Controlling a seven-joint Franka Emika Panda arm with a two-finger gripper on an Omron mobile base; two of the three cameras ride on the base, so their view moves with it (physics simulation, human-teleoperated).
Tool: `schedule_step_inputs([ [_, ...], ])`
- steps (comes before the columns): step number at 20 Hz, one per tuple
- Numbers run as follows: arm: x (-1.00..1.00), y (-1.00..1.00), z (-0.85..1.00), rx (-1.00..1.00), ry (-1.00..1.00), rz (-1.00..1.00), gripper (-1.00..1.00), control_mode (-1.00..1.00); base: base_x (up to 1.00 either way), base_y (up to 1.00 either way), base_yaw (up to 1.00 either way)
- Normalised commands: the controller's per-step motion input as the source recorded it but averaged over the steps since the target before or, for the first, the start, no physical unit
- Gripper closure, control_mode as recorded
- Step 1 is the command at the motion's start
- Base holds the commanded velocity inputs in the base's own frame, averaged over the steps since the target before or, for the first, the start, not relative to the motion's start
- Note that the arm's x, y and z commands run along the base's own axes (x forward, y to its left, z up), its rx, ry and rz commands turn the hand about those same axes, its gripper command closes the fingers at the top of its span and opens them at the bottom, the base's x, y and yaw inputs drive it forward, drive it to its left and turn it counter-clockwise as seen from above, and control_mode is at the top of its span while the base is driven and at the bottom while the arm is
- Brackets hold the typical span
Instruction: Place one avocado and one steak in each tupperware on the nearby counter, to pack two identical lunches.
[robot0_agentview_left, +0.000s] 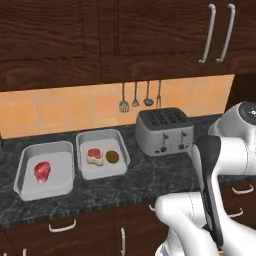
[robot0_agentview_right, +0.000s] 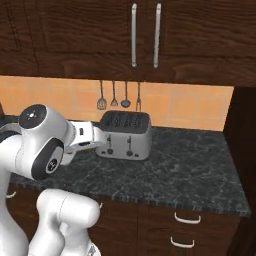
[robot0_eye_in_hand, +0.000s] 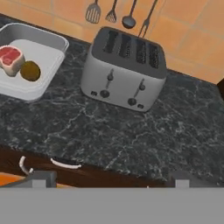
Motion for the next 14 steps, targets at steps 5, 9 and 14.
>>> schedule_step_inputs([
  [5, 0.0, 0.0, 0.0, 0.0, 0.0, 0.0, -1.0, 1.0, -0.15, -1.0, 0.0],
  [9, 0.0, 0.0, 0.0, 0.0, 0.0, 0.0, -1.0, 1.0, -0.98, -0.76, 0.0],
  [14, 0.0, 0.0, 0.0, 0.0, 0.0, 0.0, -1.0, 1.0, -0.55, -0.42, 0.0],
])
